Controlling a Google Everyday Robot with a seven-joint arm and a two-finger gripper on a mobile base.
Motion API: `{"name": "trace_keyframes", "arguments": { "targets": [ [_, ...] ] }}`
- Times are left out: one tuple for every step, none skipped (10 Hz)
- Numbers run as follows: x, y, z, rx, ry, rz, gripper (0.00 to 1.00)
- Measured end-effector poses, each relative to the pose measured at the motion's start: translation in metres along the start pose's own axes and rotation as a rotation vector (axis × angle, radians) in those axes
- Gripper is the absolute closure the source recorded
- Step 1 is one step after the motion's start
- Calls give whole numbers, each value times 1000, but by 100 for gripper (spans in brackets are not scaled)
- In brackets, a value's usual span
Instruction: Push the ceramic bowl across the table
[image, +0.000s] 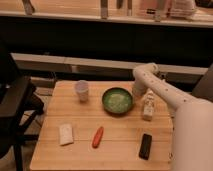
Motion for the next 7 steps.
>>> {"name": "trace_keyframes", "arguments": {
  "targets": [
    [-4,1,0,-4,2,-12,98],
    [-9,2,0,-11,4,-28,98],
    [-16,3,0,-19,6,-49,98],
    [-26,4,0,-26,8,-75,98],
    [-34,4,0,-32,9,-94,98],
    [-42,5,0,-41,11,-122,98],
    [-48,7,-1,-49,14,-143,98]
  ]
}}
